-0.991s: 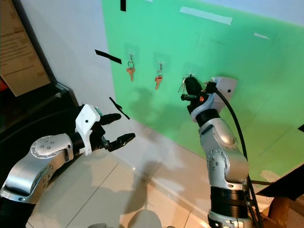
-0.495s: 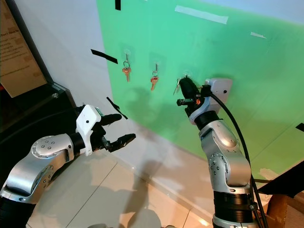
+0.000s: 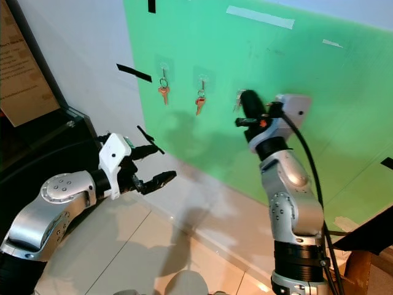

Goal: Hang keys on a hook

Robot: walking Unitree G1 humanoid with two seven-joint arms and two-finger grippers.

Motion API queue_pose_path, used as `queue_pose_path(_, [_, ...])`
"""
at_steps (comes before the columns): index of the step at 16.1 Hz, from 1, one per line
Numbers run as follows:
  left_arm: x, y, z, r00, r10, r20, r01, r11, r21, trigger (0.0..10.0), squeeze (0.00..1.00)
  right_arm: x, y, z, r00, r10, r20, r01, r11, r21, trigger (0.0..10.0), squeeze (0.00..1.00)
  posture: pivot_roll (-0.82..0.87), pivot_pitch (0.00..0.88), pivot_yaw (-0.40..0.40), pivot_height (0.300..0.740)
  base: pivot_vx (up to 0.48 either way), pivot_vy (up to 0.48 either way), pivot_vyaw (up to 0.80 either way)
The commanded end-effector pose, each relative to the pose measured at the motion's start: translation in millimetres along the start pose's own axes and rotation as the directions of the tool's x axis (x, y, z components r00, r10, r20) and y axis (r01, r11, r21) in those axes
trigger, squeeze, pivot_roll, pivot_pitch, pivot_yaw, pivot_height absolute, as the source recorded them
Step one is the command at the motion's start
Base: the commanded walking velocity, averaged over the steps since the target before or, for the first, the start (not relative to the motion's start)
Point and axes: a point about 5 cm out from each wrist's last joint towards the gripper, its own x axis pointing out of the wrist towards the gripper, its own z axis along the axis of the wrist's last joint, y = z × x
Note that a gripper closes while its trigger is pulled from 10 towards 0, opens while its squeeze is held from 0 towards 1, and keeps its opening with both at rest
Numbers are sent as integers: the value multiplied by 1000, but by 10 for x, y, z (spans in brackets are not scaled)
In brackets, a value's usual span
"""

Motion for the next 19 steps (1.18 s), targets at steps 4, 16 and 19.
queue_pose_path(4, [11, 3, 5, 1000, -11, -5, 11, 1000, 20, 10000, 0, -82, 136, -89, 990, 123, -76, -124, 992, -17, 10000, 0, 107, 0, -10, 740, 0, 0, 0])
queue_pose_path(16, [10, -15, -3, 1000, -26, -6, 26, 999, 24, 10000, 0, -21, -52, -111, 995, -39, -92, 44, 998, 44, 10000, 0, 110, 0, -7, 740, 0, 0, 0])
queue_pose_path(19, [10, -10, 3, 1000, -26, -5, 26, 999, 27, 10000, 0, -3, -22, -112, 995, -21, -93, 26, 998, 54, 10000, 0, 109, 0, -6, 740, 0, 0, 0])
